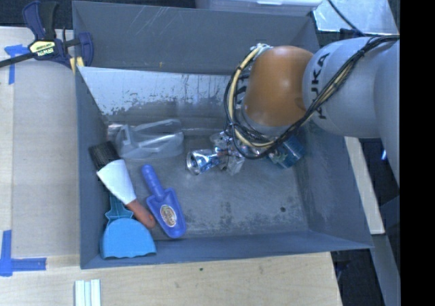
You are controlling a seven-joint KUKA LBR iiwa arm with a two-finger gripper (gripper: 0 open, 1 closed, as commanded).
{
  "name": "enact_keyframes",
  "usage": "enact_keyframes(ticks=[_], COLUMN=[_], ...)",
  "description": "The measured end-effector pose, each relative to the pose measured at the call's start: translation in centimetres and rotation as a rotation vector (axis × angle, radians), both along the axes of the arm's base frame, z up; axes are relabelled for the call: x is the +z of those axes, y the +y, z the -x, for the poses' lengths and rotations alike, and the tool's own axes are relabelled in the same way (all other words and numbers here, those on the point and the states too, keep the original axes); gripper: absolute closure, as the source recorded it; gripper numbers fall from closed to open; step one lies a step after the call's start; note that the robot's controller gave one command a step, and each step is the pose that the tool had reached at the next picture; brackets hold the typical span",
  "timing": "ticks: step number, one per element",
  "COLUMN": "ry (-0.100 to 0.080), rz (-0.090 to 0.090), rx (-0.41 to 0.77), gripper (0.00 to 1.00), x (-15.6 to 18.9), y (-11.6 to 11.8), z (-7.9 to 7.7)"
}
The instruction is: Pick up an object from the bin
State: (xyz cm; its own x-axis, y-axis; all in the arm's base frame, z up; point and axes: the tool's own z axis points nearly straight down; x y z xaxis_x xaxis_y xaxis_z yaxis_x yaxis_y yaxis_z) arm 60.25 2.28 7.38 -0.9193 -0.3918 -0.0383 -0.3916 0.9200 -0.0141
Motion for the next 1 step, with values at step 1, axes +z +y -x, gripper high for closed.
enact_keyframes(ticks=[1], ry=[0.0], rz=[0.003], rx=[0.041], gripper=[1.0], x=[-0.07], y=[-0.59], z=[1.08])
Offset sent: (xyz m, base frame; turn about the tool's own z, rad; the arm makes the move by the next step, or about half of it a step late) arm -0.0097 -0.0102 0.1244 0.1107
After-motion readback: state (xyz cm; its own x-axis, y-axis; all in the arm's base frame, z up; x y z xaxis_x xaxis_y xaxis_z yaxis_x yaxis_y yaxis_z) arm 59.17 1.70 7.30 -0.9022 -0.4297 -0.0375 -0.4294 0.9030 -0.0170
